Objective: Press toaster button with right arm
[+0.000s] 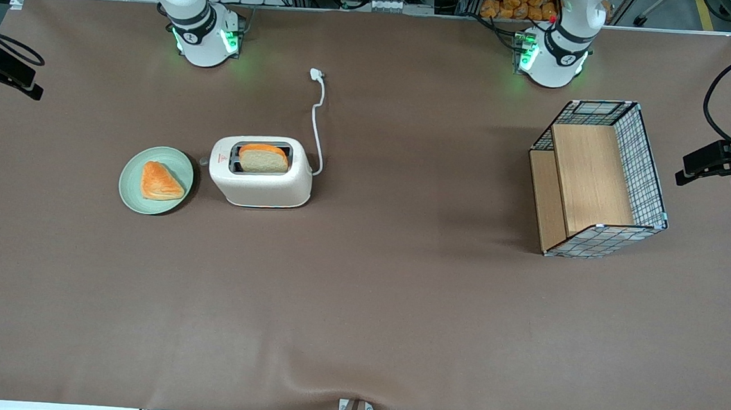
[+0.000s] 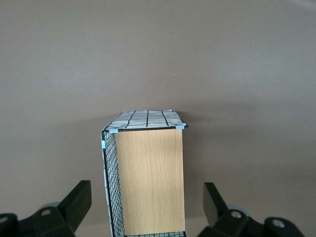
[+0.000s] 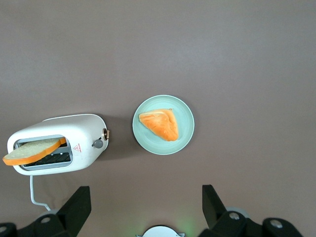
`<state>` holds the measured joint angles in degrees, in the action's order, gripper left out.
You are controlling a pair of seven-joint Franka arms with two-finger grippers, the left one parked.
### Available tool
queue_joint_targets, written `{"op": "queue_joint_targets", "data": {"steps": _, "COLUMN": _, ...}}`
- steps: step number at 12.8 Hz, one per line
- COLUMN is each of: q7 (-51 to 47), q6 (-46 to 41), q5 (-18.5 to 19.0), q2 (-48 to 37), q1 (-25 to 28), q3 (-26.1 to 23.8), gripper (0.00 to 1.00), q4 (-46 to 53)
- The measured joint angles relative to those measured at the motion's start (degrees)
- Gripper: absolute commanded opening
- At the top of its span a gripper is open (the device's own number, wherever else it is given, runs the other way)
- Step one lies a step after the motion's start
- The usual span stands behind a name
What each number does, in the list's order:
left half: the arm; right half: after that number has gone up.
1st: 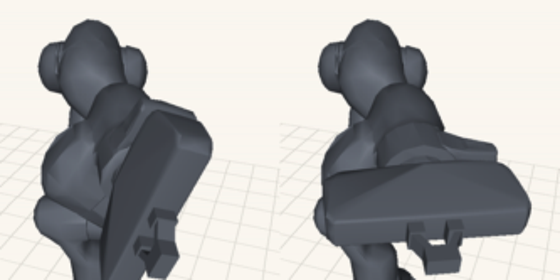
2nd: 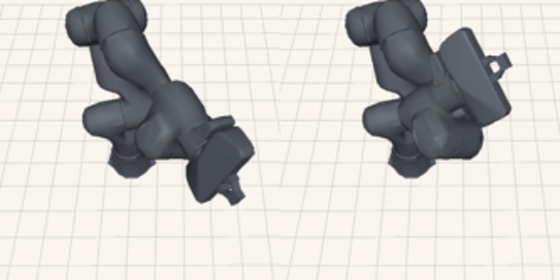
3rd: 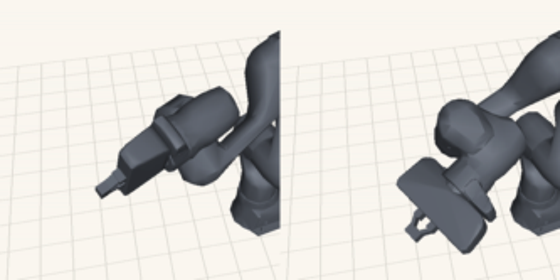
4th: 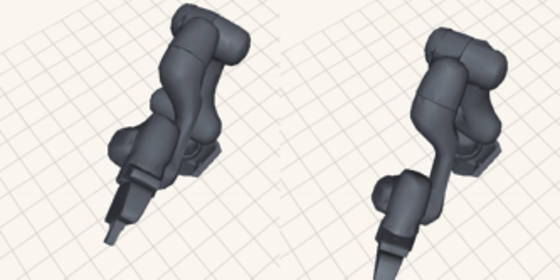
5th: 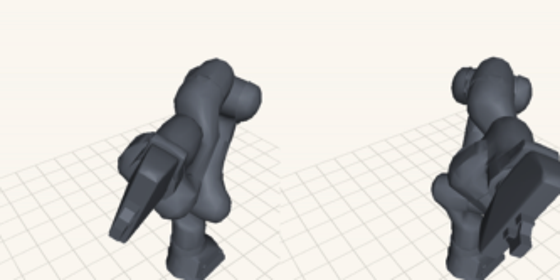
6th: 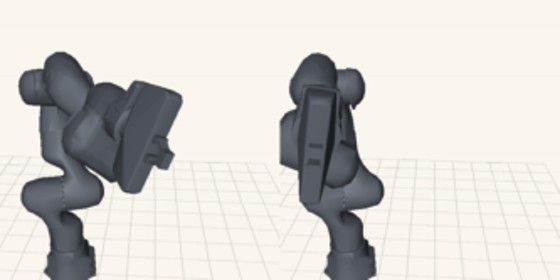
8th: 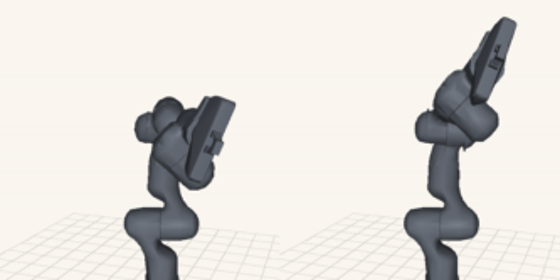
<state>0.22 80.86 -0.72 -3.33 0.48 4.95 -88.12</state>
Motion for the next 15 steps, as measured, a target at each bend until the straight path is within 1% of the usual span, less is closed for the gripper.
{"op": "queue_joint_targets", "data": {"steps": 15, "q7": 0.0, "q6": 0.1, "q5": -0.3, "q2": -0.5, "q1": 0.0, "q3": 0.0, "gripper": 1.0, "q4": -0.8}}
